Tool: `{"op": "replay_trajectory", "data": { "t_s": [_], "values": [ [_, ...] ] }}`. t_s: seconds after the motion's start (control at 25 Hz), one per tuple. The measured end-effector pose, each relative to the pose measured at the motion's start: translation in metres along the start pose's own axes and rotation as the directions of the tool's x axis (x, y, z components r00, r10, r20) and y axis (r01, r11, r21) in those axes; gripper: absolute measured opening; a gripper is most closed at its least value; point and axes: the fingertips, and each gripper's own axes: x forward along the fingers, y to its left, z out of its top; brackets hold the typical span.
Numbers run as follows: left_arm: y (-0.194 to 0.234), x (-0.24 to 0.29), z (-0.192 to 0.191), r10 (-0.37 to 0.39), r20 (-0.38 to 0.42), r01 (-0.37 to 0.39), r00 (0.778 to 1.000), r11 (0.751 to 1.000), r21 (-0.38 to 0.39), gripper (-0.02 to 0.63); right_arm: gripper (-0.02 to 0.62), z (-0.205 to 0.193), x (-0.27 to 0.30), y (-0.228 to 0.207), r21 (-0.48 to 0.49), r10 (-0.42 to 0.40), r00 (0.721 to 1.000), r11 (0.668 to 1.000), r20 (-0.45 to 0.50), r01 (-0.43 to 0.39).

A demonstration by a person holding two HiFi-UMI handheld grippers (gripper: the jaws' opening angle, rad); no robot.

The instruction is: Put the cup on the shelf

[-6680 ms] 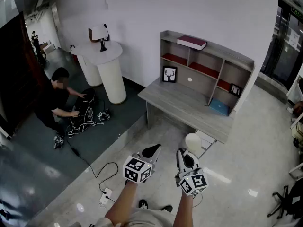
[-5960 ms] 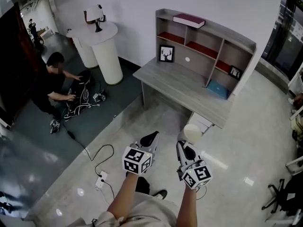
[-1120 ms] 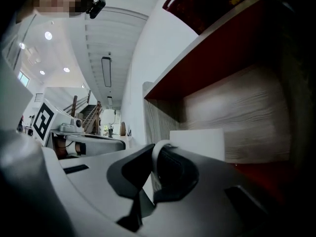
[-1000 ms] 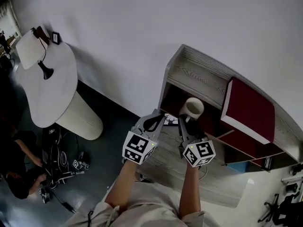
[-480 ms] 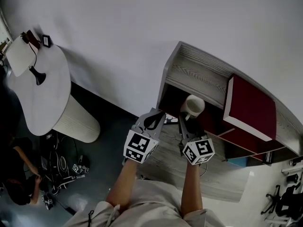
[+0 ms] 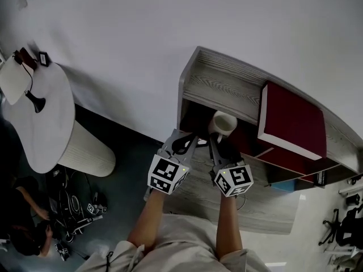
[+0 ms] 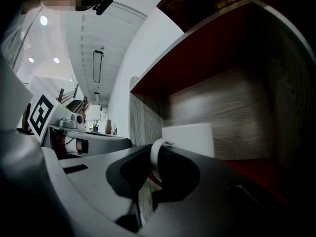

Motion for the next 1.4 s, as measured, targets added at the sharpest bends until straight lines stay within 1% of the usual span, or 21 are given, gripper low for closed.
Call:
{"op": "replay_trajectory", "data": {
  "t_s": [0.24,0.44,0.8,0.92,1.08,1.24,1.32,1.4],
  "values": [
    [-0.002,0.004,0.004,-0.014,0.001,0.014,1.000,1.000,0.008,0.009,0.031,-0.001,-0.002,-0.009,0.026,-0.004,1.000,1.000,0.004,0.004],
    [-0.002,0.007,0.007,-0.023,0.003,0.023,1.000,1.000,0.012,0.009,0.031,0.000,0.000,-0.009,0.018,-0.018,1.000,1.000,-0.004,0.018],
    [-0.010,0.013,0.001,-0.047,-0.018,0.047,0.999,0.999,0.007,0.009,0.031,0.001,-0.004,-0.013,0.027,-0.042,0.999,0.999,0.004,0.042],
    [-0.010,0.012,0.000,-0.047,-0.019,0.047,0.999,0.999,0.008,0.009,0.036,0.001,-0.005,-0.012,0.028,-0.036,0.999,0.999,0.002,0.036],
    [-0.010,0.011,-0.001,-0.044,-0.021,0.044,0.999,0.999,0.007,0.009,0.071,0.001,-0.005,-0.008,0.049,-0.002,1.000,0.999,0.001,0.002],
    [-0.007,0.008,-0.003,-0.031,-0.023,0.031,0.999,0.999,0.006,0.009,0.102,-0.001,-0.003,-0.003,0.044,0.056,0.997,0.998,-0.050,-0.054],
    [-0.008,0.009,-0.005,-0.030,-0.024,0.031,0.999,1.000,0.002,0.009,0.107,-0.001,-0.005,-0.005,0.012,0.056,0.995,0.998,-0.086,-0.055],
    [-0.010,0.009,-0.006,-0.036,-0.024,0.036,0.999,0.999,0.003,0.009,0.107,0.000,-0.009,-0.008,-0.018,0.033,0.994,0.999,-0.103,-0.035]
  ]
}}
